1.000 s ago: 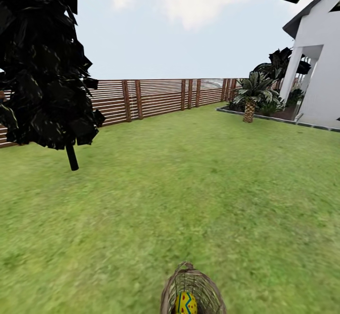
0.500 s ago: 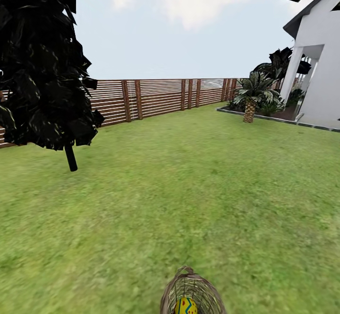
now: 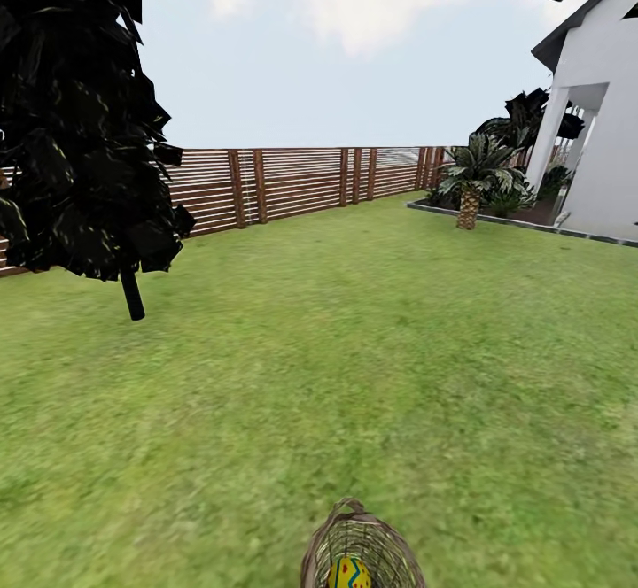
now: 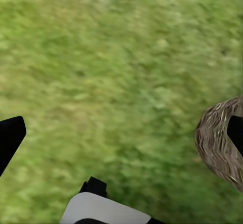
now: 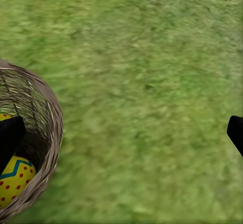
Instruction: Take the three Easter eggs out of the wicker basket on the lawn in the garden, then place them on the lawn next to a single tree (choose any tree) so that all three eggs are next to the same tree and none are left in the basket.
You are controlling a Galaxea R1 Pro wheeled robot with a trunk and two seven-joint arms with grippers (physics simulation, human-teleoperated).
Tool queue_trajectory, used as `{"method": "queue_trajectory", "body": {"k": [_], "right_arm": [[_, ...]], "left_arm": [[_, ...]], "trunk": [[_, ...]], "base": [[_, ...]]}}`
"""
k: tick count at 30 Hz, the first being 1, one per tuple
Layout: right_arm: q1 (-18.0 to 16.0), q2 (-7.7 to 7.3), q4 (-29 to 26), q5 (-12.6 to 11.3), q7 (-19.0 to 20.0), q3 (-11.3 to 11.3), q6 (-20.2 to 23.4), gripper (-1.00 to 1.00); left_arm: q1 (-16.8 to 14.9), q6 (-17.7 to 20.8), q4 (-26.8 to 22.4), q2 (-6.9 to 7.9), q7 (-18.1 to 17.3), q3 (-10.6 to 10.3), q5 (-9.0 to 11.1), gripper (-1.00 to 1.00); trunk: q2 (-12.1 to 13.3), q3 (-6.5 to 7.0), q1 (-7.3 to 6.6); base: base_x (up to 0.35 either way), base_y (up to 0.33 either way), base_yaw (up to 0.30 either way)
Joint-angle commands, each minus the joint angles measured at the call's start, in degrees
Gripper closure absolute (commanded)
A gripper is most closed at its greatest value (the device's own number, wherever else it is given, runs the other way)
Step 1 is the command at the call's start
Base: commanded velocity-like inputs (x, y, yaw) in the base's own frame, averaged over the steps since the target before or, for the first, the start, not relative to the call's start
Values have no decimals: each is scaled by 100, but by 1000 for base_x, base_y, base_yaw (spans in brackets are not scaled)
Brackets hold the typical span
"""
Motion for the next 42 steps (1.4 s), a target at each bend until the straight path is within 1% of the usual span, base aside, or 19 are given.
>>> {"method": "queue_trajectory", "body": {"k": [1, 9, 14, 15, 18, 20, 22, 25, 27, 28, 29, 30, 32, 33, 35, 36, 37, 39, 42], "right_arm": [[-5, 0, 4, 0, -4, -7, -18, -100], [-5, 9, -6, -22, -4, -16, 4, -100], [-18, 1, -130, -62, -26, -46, 44, -100], [-31, 2, -259, -126, -37, -53, 92, -100], [-134, -4, -561, -369, -41, -57, 448, -100], [-307, -23, -834, -610, -36, -59, 1027, -100], [-539, -78, -1147, -744, -38, -65, 1634, -100], [-844, -200, -1453, -814, -39, -67, 2307, -100], [-1227, -238, -1553, -843, -39, -68, 2875, -100], [-1309, -240, -1560, -847, -39, -68, 2974, -100], [-1537, -233, -1570, -854, -39, -68, 3279, -100], [-1607, -229, -1572, -855, -41, -68, 3395, -100], [-1960, -98, -1581, -878, -40, -64, 4194, -100], [-2033, -57, -1582, -881, -39, -65, 4380, -100], [-2338, 108, -1580, -890, -39, -62, 5065, -100], [-2555, 244, -1580, -886, -42, -61, 5491, -100], [-2627, 287, -1580, -883, -42, -61, 5630, -100], [-2927, 396, -1558, -883, -34, -60, 6291, -100], [-3215, 486, -1552, -900, -40, -60, 7183, -100]], "left_arm": [[-4, -13, 3, 1, 4, -11, 58, -100], [-4, 31, 4, 8, -1, -19, 58, -100], [-4, 56, -190, -147, -22, -20, 58, -100], [-4, 159, -380, -168, -30, -20, 58, -100], [-4, 769, -790, -181, -25, -20, 58, -100], [-4, 1439, -1246, -179, -17, -16, 58, -100], [-4, 1981, -1667, -177, -4, -13, 58, -100], [-4, 2362, -2150, -185, 17, -12, 58, -100], [-63, 2709, -2594, -224, 227, -11, 60, -100], [-97, 2801, -2672, -236, 309, -11, 61, -100], [-250, 3100, -2833, -270, 591, -11, 71, -100], [-319, 3205, -2867, -277, 681, -11, 76, -100], [-742, 3666, -2952, -312, 966, -11, 92, -100], [-835, 3739, -2960, -320, 999, -11, 94, -100], [-1196, 3972, -2984, -381, 1083, -11, 97, -100], [-1481, 4125, -2993, -453, 1116, -11, 99, -100], [-1575, 4188, -2996, -476, 1120, -9, 100, -100], [-1869, 4554, -3102, -560, 1132, -5, 101, -100], [-2030, 5392, -3857, -649, 1136, 24, 102, -100]], "trunk": [[-50, -29, 24], [-371, -172, 200], [-572, -262, 310], [-612, -280, 332], [-732, -334, 398], [-812, -370, 442], [-893, -406, 486], [-1013, -459, 552], [-1093, -495, 595], [-1133, -513, 617], [-1173, -531, 639], [-1213, -549, 661], [-1294, -585, 705], [-1334, -603, 727], [-1414, -639, 771], [-1454, -657, 793], [-1494, -675, 815], [-1574, -711, 859], [-1695, -765, 925]], "base": [[0, 0, 0], [0, 0, 0], [0, 0, 0], [0, 0, 0], [0, 0, 0], [0, 0, 0], [0, 0, 0], [0, 0, 0], [0, 0, 0], [0, 0, 0], [0, 0, 0], [0, 0, 0], [0, 0, 0], [0, 0, 0], [0, 0, 0], [0, 0, 0], [0, 0, 0], [0, 0, 0], [0, 0, 0]]}}
